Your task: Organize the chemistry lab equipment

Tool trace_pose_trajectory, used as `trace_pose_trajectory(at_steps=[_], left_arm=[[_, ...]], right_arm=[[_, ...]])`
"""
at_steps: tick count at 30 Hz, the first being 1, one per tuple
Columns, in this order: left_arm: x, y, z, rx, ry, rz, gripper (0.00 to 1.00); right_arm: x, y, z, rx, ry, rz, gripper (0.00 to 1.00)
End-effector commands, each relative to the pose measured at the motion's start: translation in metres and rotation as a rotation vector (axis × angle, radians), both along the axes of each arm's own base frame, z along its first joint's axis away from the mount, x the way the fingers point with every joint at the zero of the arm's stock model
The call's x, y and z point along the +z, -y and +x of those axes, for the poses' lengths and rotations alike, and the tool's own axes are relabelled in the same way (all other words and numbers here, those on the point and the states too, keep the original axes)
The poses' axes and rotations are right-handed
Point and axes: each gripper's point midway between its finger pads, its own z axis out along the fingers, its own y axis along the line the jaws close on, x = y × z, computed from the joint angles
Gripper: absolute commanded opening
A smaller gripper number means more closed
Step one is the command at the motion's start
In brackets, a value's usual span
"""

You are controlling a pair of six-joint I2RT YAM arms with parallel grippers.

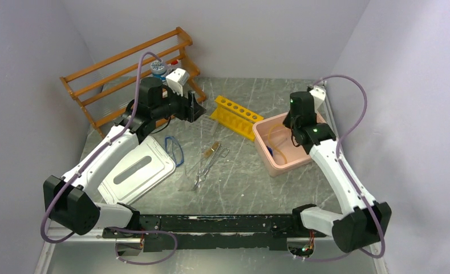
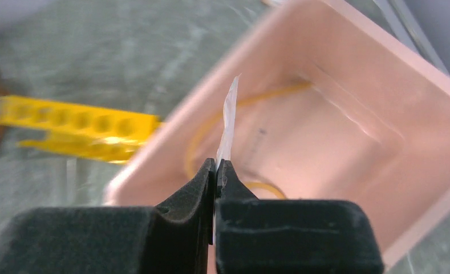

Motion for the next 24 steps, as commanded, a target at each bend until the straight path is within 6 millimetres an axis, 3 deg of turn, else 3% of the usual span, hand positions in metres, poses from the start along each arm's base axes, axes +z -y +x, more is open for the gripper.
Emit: trace_pose_trajectory(at_steps=[1,7,13,15,16,18,20,24], left_arm=[[0.007,0.007,0.003,-0.006,0.019,-0.027,0.7],[-0.007,0.006,0.0,0.002,-0.019,-0.014,0.69],[-0.018,0.005,-0.004,0.002,-0.04,-0.012,0.7],[-0.022,0.004,-0.004,0.014,-0.048,-0.007,0.7],[-0.024,0.003,-0.002,0.024,-0.05,-0.003,0.71],[-0.031,0.0,-0.001,0.05,-0.066,0.009,0.72],[-0.039,-0.001,-0.003,0.053,-0.091,0.021,0.73],[-0.065,-0.002,-0.014,0.057,-0.162,0.061,0.73]], right_arm=[[-0.069,0.057,-0.013,-0.28,-0.184,-0.015,0.0],[-0.132,0.078,0.006,-0.398,-0.311,0.087,0.0],[-0.161,0.087,0.025,-0.446,-0.351,0.101,0.0],[-0.167,0.086,0.03,-0.454,-0.352,0.108,0.08],[-0.168,0.085,0.032,-0.453,-0.348,0.114,0.2],[-0.165,0.082,0.04,-0.437,-0.327,0.134,0.33],[-0.157,0.079,0.047,-0.423,-0.308,0.15,0.38],[-0.135,0.08,0.049,-0.416,-0.284,0.143,0.39]])
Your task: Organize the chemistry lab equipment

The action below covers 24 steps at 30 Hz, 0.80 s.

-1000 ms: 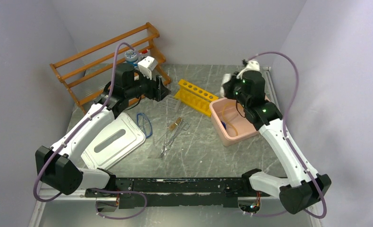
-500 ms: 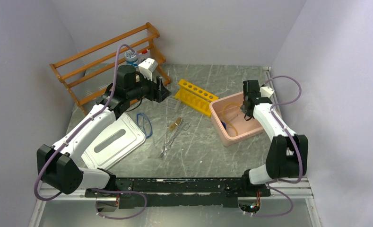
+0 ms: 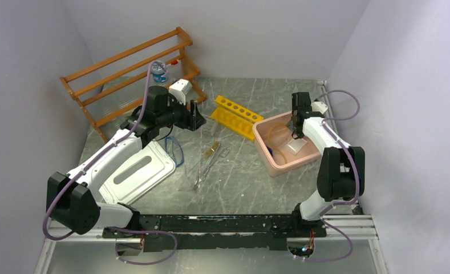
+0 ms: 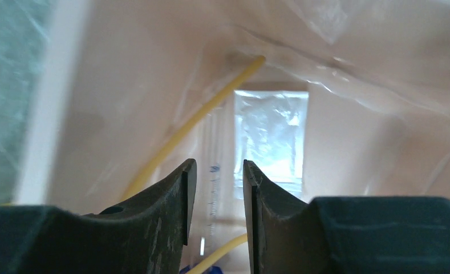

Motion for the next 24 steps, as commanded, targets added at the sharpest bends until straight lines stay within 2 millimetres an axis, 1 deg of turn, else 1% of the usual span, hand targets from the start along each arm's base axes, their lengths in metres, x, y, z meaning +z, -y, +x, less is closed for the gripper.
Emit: trace_pose_trajectory(at_steps=[1,5,7,9,11,14,16,18,20,24], left_arm=[[-0.029,-0.001,-0.01,0.023,-0.075,0.05,0.73],[-0.06,0.001,-0.023,0.03,-0.154,0.116,0.74],[-0.077,0.004,-0.029,0.027,-0.194,0.147,0.72],[-0.095,0.008,-0.037,0.015,-0.243,0.184,0.7],[-0.116,0.009,-0.047,0.013,-0.306,0.23,0.64],[-0.146,0.007,-0.064,0.002,-0.405,0.295,0.49],[-0.163,0.005,-0.075,-0.005,-0.455,0.327,0.41],[-0.173,0.002,-0.083,-0.001,-0.487,0.351,0.36],[-0.182,-0.002,-0.088,0.006,-0.519,0.377,0.33],[-0.199,-0.009,-0.093,0.007,-0.576,0.436,0.32]], right_arm=[[0.041,0.003,0.018,-0.014,0.109,-0.004,0.39],[0.062,-0.002,0.015,0.016,0.139,-0.017,0.39],[0.074,-0.011,0.016,0.04,0.162,-0.026,0.39],[0.09,-0.021,0.019,0.064,0.199,-0.038,0.39],[0.109,-0.032,0.022,0.089,0.249,-0.044,0.39],[0.136,-0.051,0.024,0.147,0.326,-0.05,0.39],[0.151,-0.058,0.022,0.171,0.364,-0.068,0.39],[0.158,-0.063,0.021,0.193,0.383,-0.065,0.39],[0.162,-0.068,0.018,0.211,0.397,-0.055,0.39],[0.158,-0.074,0.01,0.218,0.388,-0.02,0.39]])
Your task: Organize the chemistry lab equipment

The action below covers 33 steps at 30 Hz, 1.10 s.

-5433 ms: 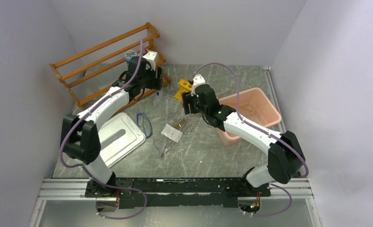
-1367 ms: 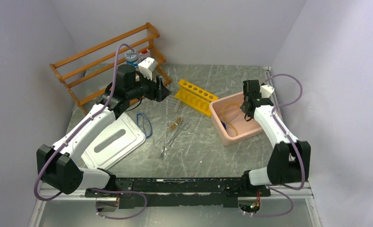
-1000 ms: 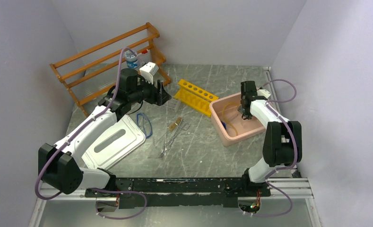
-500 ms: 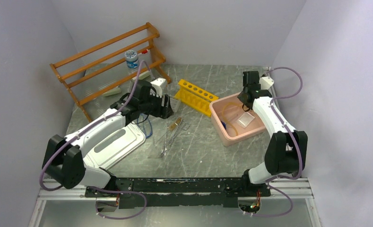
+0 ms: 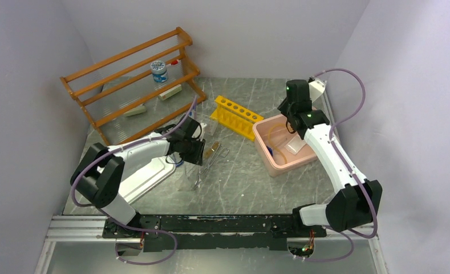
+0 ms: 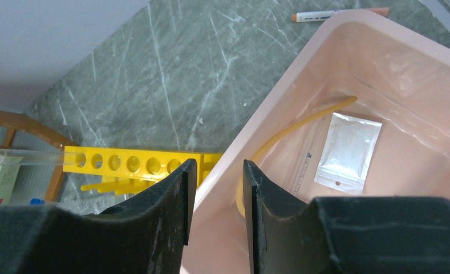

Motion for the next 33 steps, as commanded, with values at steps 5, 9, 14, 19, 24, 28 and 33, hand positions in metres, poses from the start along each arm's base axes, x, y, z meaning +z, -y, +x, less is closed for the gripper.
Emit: trace_pose_trajectory(at_steps=[5,9,14,19,24,28,33], left_arm=[[-0.019,-0.002,-0.007,0.009,-0.071,0.04,0.31],[-0.029,-0.002,-0.012,0.016,-0.107,0.047,0.32],[-0.038,-0.006,-0.013,0.016,-0.117,0.073,0.32],[-0.044,-0.01,-0.011,0.034,-0.114,0.098,0.25],[-0.039,-0.009,-0.008,0.036,-0.101,0.092,0.06],[-0.015,-0.005,-0.004,0.021,-0.057,0.057,0.05],[0.031,0.001,0.002,0.019,0.019,-0.004,0.05]], right_arm=[[0.003,-0.013,-0.015,0.039,0.008,0.051,0.38],[0.006,-0.022,-0.019,0.057,0.023,0.083,0.38],[0.007,-0.029,-0.025,0.066,0.034,0.116,0.38],[0.01,-0.035,-0.033,0.096,0.059,0.157,0.38],[0.012,-0.042,-0.039,0.146,0.076,0.179,0.4],[0.016,-0.057,-0.041,0.243,0.098,0.202,0.43],[0.021,-0.093,-0.051,0.472,0.137,0.266,0.48]])
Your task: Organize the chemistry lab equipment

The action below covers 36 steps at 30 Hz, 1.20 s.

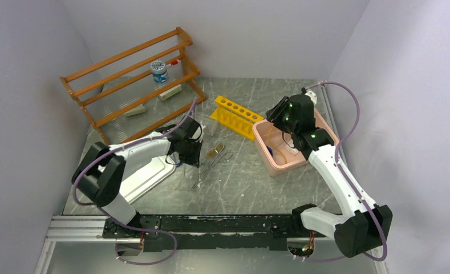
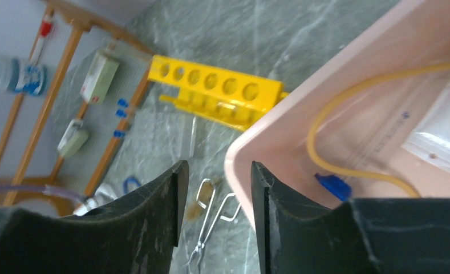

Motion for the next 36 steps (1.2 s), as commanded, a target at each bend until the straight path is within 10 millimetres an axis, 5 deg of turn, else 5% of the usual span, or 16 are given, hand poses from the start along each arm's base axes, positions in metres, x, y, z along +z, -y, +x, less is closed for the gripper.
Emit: trace_pose_trajectory(at_steps=[1,11,16,21,36], left_arm=[[0.06,0.011,0.014,-0.011,0.12,-0.076,0.05],[0.193,0.077,0.031,-0.083,0.32,-0.538,0.05],[0.232,0.106,0.033,-0.108,0.304,-0.742,0.05],[0.24,0.123,0.033,-0.153,0.256,-0.813,0.05],[0.231,0.132,0.037,-0.172,0.246,-0.833,0.05]], right_arm=[[0.015,-0.042,-0.01,0.26,0.096,0.073,0.49],[0.04,-0.116,-0.045,0.708,0.218,0.325,0.67],[0.055,-0.144,-0.055,0.817,0.243,0.407,0.7],[0.049,-0.16,-0.047,0.798,0.196,0.412,0.66],[0.028,-0.16,-0.019,0.675,0.144,0.406,0.33]])
